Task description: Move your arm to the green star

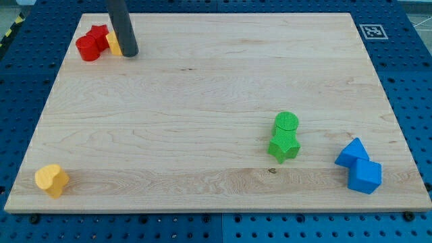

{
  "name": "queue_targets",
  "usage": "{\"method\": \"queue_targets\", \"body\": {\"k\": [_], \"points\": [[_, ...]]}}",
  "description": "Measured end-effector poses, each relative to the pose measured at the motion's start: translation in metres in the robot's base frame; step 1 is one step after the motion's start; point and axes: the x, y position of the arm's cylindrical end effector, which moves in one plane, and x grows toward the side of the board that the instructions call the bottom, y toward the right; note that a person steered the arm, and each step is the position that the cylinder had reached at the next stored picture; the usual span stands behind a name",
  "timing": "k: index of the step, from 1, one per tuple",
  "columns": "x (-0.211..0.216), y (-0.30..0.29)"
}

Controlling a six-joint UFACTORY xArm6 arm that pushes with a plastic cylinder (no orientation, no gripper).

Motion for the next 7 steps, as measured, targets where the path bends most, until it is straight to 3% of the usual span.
{"method": "queue_targets", "body": {"k": [3, 5, 7], "points": [[0.000, 0.007], [0.042, 0.097], [0.042, 0.097]]}}
